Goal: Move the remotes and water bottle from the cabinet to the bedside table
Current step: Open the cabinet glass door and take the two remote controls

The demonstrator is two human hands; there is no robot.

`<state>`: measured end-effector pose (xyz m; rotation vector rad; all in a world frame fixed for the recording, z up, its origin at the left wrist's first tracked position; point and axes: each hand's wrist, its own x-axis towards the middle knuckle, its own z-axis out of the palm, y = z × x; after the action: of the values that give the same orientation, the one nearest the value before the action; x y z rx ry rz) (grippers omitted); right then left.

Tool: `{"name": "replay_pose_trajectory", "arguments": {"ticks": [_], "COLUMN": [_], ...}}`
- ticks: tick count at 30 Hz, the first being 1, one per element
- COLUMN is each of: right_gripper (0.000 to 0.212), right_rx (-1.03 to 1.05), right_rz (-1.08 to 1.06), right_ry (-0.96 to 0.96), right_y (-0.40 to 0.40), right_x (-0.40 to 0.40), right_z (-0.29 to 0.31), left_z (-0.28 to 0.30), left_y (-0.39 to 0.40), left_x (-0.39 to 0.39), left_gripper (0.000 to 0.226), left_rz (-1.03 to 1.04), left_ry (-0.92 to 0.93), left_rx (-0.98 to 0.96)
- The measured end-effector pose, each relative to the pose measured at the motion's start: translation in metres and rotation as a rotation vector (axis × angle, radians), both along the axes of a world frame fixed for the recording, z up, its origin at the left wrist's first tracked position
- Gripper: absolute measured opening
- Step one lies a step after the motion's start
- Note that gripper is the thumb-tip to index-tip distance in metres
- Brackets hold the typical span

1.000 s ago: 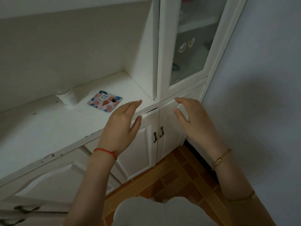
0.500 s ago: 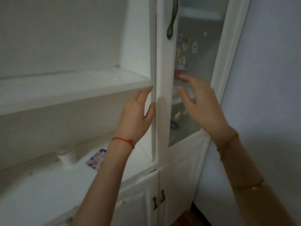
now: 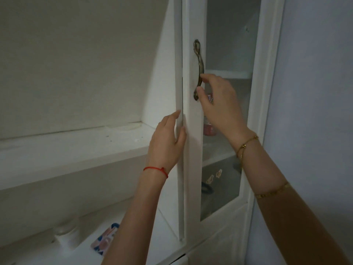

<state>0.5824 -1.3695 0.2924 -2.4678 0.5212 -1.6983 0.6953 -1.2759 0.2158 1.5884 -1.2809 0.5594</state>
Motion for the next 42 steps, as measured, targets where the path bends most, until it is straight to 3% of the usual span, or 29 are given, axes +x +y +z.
{"name": "replay_pose_trajectory", "arguments": {"ticks": [8, 22, 28, 34, 42], "right_gripper": [0.036, 0.072, 0.077, 0.077, 0.093], "right_rx": [0.025, 0.099, 0.107, 0.101, 0.061], "right_rz": [0.017, 0.034, 0.101, 0.155, 0.005], "right_ry": [-0.149, -0.079, -0.093, -0.137, -0.187], "right_y": [-0.004, -0.015, -0.015, -0.009, -0.008], "right_x": [0.016, 0.032, 0.027, -0.035, -0.103], "right_z": [0.006, 0.018, 0.015, 0.006, -0.001], "left_z": [0.000, -0.009, -0.015, -0.026, -0.023], "left_y": [-0.010, -0.021, -0.019, -0.020, -0.035], "left_x": [-0.002, -0.001, -0.008, -0.050, -0.100], "left_gripper": [0.046, 0.054, 0.054, 0.055, 0.054], "left_rz": [-0.031, -0.026, -0.064, -0.206, -0.536], "left_ry": [0.042, -0.033, -0.020, -0.064, -0.045], "left_rx": [0.037, 0.107, 0.052, -0.121, -0.256]}}
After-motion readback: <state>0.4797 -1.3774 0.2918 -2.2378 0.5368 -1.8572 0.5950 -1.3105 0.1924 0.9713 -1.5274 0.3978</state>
